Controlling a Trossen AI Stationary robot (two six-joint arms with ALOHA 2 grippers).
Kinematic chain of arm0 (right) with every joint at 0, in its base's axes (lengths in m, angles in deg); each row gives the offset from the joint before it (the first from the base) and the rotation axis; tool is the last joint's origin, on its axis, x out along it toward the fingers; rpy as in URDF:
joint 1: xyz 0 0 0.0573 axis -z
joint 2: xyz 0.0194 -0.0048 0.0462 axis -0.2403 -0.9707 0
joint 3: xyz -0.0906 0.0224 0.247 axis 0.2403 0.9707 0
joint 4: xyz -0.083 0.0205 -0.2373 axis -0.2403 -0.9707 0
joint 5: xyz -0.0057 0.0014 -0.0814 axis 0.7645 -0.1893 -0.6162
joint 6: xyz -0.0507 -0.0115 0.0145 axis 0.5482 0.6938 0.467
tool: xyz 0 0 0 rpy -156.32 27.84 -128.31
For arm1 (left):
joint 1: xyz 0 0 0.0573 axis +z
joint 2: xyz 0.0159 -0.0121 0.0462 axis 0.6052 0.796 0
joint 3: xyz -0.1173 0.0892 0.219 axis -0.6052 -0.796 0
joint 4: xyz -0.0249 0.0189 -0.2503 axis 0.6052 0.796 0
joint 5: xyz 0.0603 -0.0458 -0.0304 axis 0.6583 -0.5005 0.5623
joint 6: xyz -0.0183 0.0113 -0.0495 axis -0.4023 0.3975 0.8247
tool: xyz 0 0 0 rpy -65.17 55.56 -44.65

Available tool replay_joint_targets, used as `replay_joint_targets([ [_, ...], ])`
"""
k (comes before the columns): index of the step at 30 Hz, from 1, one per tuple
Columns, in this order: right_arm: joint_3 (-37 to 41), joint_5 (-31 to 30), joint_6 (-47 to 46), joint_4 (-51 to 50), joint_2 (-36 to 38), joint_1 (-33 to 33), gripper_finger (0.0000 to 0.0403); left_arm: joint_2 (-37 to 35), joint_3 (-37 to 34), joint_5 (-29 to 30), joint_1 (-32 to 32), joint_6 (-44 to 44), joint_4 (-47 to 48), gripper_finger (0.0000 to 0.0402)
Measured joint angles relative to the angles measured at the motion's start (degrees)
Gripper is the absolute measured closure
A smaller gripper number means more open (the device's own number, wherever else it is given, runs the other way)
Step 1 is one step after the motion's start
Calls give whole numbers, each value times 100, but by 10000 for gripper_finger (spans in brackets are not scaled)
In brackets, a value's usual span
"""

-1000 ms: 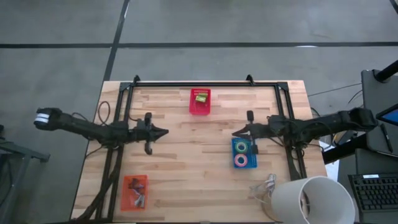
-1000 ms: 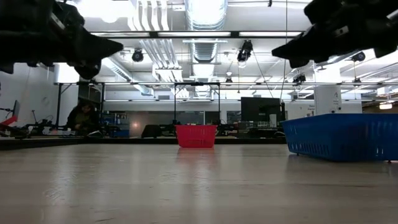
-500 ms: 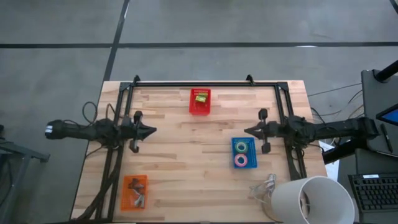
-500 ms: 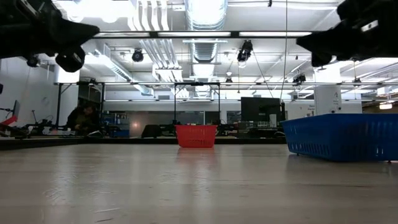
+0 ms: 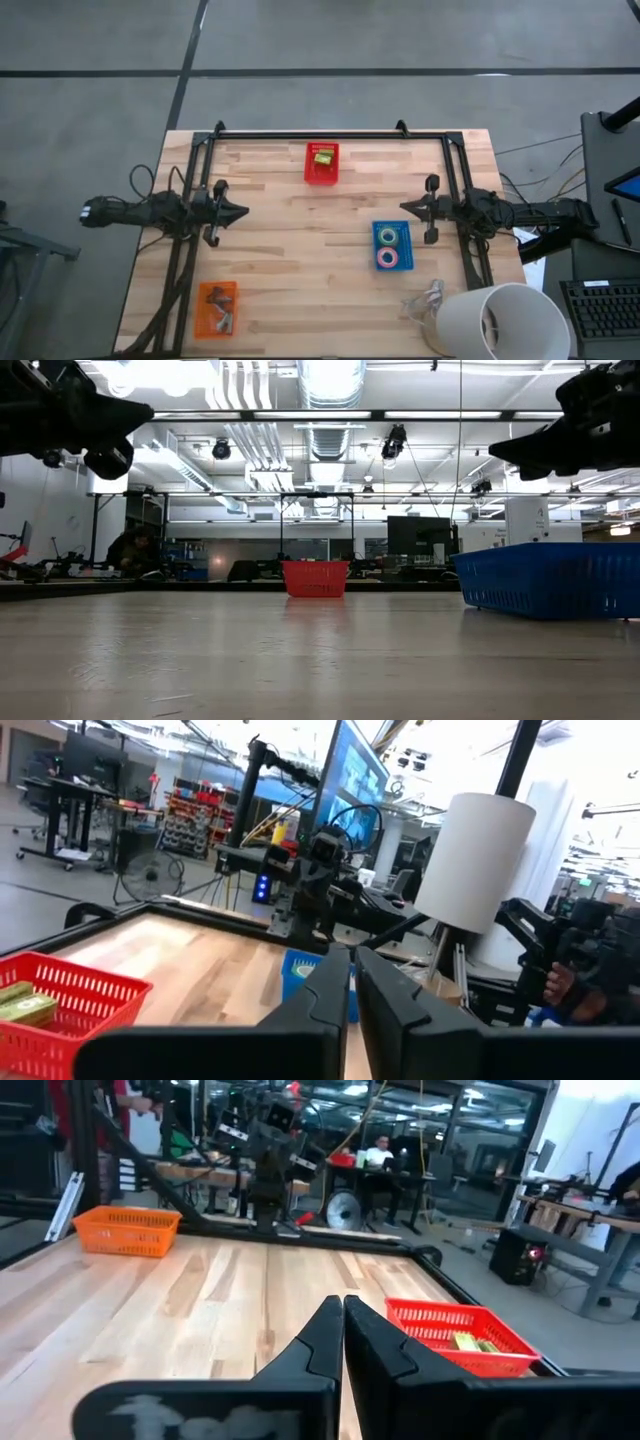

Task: Pick and place Stapler, Stapler remover, tape
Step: Return to Home Position

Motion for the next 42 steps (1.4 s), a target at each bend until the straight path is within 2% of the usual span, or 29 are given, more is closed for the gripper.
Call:
replay_joint_targets([
  [10, 0, 1, -406, -13, -109, 0, 394, 63, -76, -2, 0, 7, 13, 382],
  [42, 0, -5, -422, -13, -140, 0, 394, 113, -98, -4, 0, 13, 122, 385],
])
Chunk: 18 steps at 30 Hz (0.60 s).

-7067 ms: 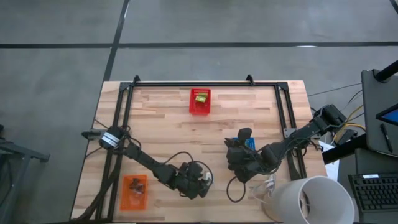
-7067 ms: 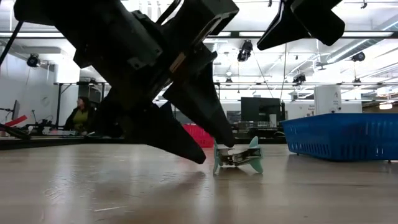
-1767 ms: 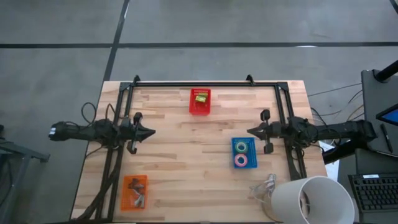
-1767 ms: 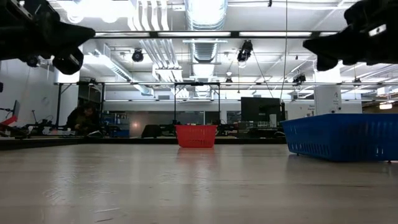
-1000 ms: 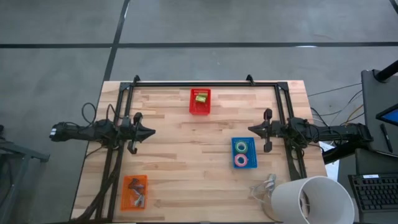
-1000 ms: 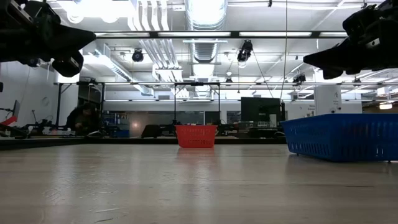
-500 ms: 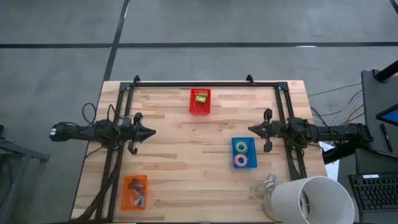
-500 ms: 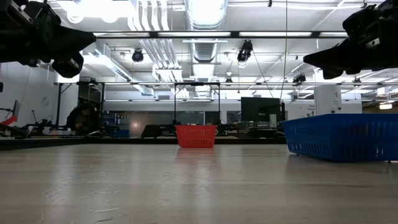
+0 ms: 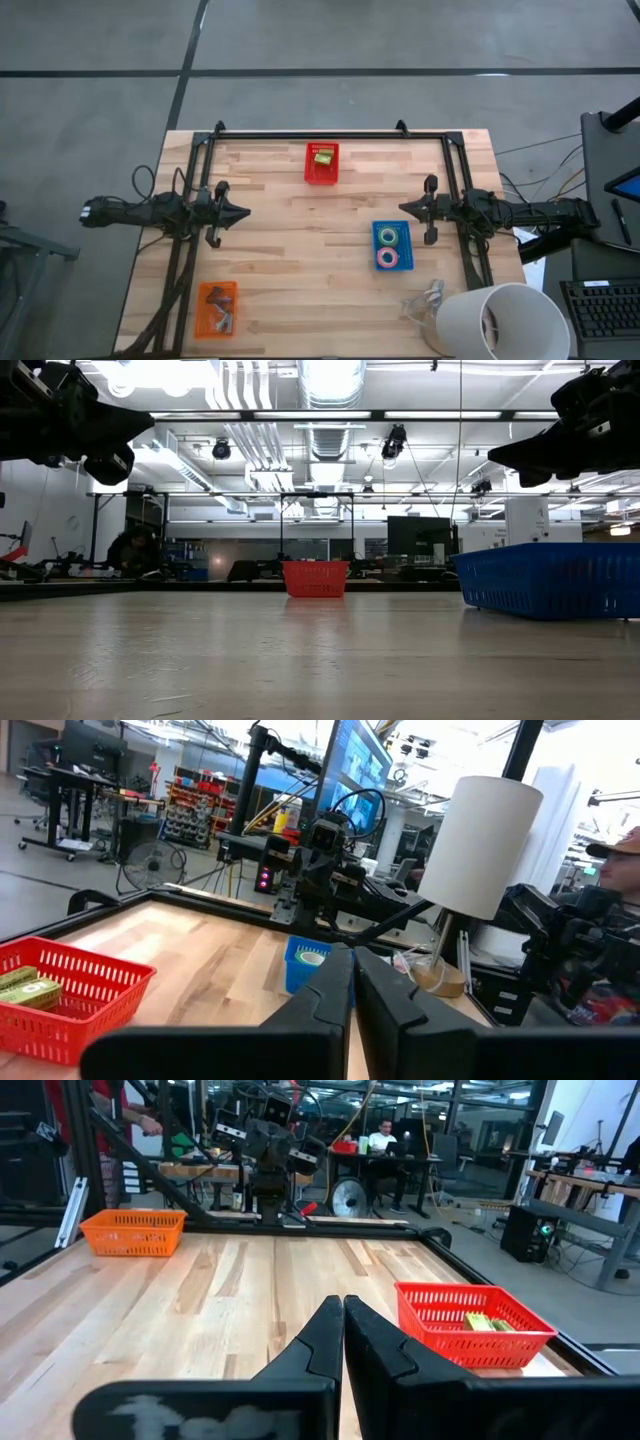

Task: Pick and place Stapler, Stapler remover, tape
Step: Return to Home Position

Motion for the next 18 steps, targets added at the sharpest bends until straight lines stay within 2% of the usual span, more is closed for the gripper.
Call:
replay_joint_targets([
  [18, -2, -2, 2, 0, 0, 0, 394, 0, -7, 0, 2, 0, -11, 383],
])
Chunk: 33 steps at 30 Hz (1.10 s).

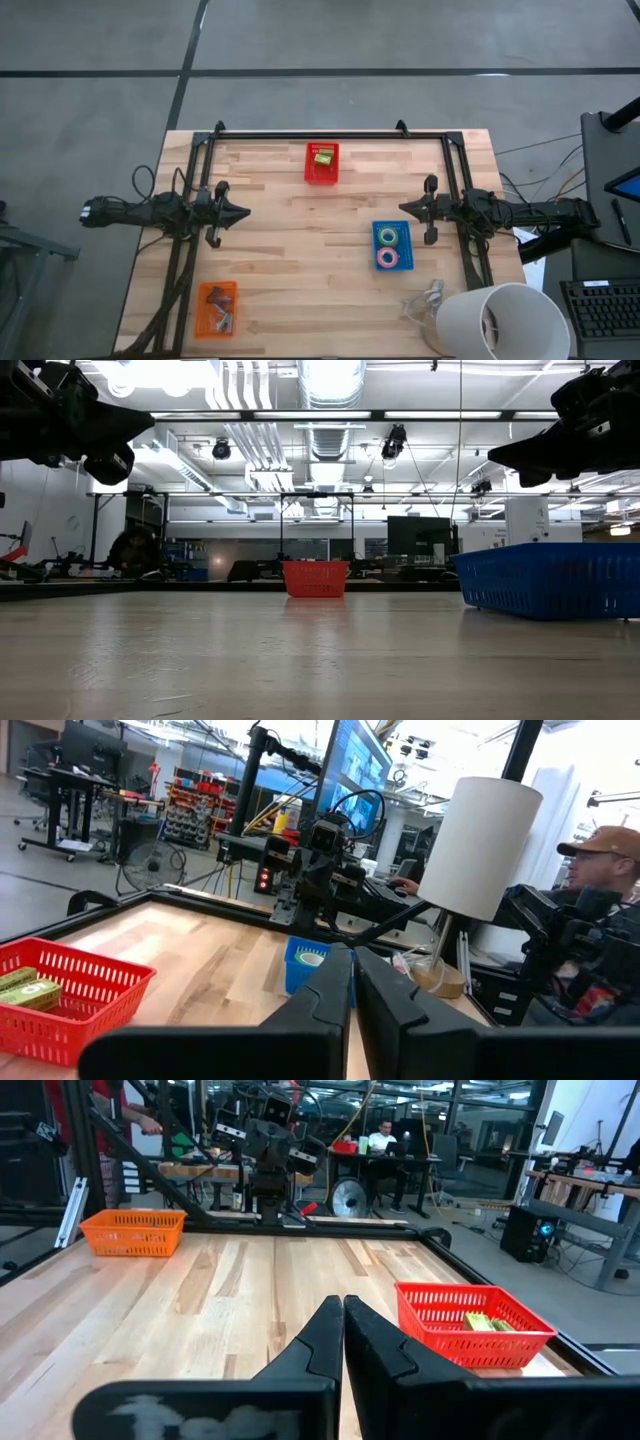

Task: Pick and place Stapler, Stapler remover, tape
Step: Return to Home Position

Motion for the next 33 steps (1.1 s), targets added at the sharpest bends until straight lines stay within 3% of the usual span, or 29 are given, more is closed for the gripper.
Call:
replay_joint_targets([
  [33, 0, 2, 1, 0, 1, 0, 394, 0, -2, -1, 0, 0, 7, 376],
])
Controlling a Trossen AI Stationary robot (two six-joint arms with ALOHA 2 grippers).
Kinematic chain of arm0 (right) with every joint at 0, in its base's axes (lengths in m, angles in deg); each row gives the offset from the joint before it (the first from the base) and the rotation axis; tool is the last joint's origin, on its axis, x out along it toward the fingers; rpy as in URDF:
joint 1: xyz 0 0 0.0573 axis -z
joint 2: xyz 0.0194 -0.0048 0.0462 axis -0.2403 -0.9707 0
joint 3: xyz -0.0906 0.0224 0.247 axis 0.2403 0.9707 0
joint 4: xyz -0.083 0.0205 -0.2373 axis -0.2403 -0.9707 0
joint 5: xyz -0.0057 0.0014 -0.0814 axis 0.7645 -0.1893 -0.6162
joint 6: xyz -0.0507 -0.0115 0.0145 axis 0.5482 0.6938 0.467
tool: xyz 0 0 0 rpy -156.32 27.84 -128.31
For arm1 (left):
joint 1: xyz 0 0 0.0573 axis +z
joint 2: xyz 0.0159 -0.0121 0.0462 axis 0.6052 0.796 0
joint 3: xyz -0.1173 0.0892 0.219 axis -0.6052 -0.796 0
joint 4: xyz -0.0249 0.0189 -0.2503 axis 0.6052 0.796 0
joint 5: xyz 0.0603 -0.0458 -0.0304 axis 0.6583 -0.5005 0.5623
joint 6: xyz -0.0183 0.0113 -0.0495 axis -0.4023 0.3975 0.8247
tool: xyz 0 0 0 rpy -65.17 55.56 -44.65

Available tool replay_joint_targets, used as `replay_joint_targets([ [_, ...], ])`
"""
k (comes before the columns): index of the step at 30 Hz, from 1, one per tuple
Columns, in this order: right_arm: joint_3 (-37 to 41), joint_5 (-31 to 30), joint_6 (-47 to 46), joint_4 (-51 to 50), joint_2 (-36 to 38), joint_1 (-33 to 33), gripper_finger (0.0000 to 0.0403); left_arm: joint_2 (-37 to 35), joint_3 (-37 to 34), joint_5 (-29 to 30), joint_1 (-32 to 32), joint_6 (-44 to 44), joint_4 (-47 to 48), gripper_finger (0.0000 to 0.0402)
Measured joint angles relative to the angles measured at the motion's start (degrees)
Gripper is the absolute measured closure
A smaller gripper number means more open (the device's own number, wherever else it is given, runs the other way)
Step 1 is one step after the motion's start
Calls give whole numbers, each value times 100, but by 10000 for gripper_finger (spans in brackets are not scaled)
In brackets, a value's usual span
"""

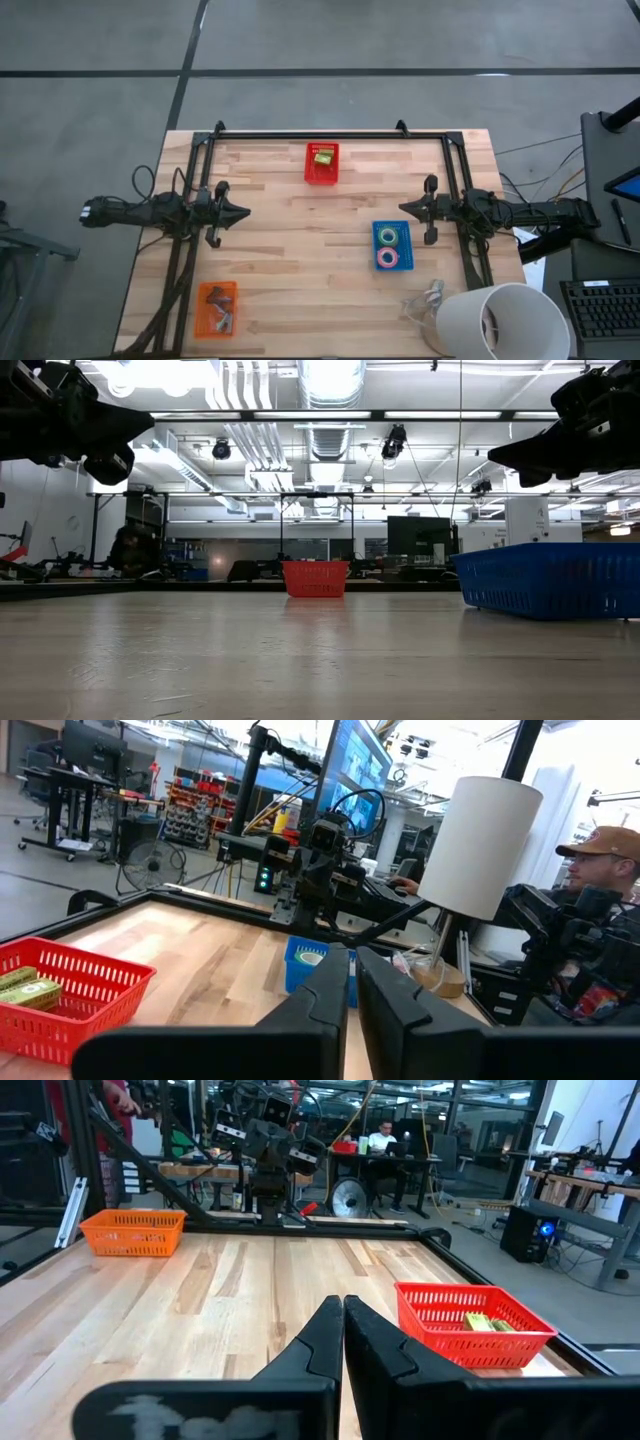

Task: Pick and place Stapler, Stapler remover, tape
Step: Return to Home Position

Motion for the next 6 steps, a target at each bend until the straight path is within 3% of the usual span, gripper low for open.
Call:
replay_joint_targets([
  [6, 0, 0, 0, 2, 1, 0, 394, 1, 0, 1, -1, 0, 0, 380],
])
